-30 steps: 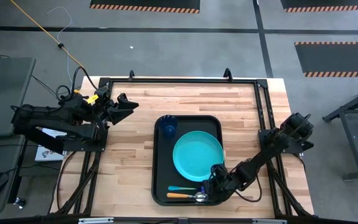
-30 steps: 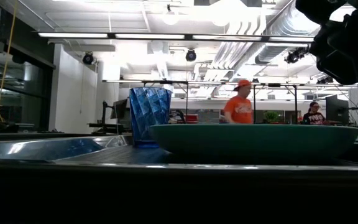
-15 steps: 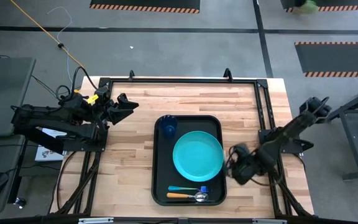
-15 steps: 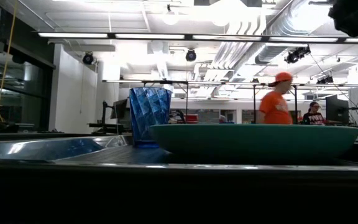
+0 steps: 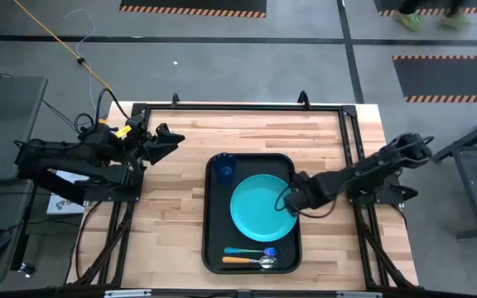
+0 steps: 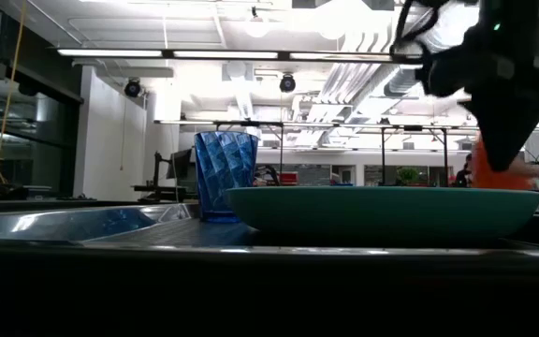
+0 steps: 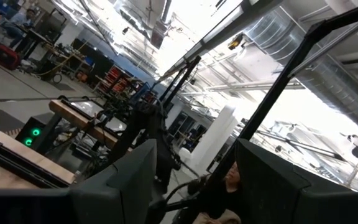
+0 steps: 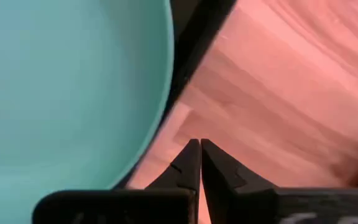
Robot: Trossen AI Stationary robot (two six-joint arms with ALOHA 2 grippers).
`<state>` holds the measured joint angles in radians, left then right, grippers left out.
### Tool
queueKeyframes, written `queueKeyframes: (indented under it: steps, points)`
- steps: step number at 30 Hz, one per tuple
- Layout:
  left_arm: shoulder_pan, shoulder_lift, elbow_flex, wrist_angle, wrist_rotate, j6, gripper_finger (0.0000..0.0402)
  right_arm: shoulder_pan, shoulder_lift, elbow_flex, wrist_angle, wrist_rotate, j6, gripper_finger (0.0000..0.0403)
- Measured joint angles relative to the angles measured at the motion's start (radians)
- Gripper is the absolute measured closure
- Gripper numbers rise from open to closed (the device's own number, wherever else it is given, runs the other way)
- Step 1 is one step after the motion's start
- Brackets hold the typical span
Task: Pick and place plate/cup/fork/spoon on tray
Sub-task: Adjust the blue plate on the black tray
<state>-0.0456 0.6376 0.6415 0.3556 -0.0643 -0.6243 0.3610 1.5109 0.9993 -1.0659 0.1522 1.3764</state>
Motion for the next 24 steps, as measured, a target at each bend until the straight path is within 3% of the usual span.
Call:
queueKeyframes:
  steps: [4,8,13,24]
  points:
    - [0.0,0.0,0.0,0.0,0.0,0.0,0.0192,-0.039,0.036,-0.001,-0.014,-0.014,-0.108,0.0401]
    - [0.0,0.0,0.0,0.0,0.0,0.0,0.0192,-0.054,0.044,-0.033,0.083,-0.073,-0.203,0.0402]
    - [0.0,0.0,0.0,0.001,0.0,0.0,0.0192,-0.037,0.012,-0.116,0.249,-0.094,-0.116,0.0403]
    - [0.0,0.0,0.0,0.0,0.0,0.0,0.0192,-0.015,0.015,-0.134,0.371,-0.075,-0.064,0.0403]
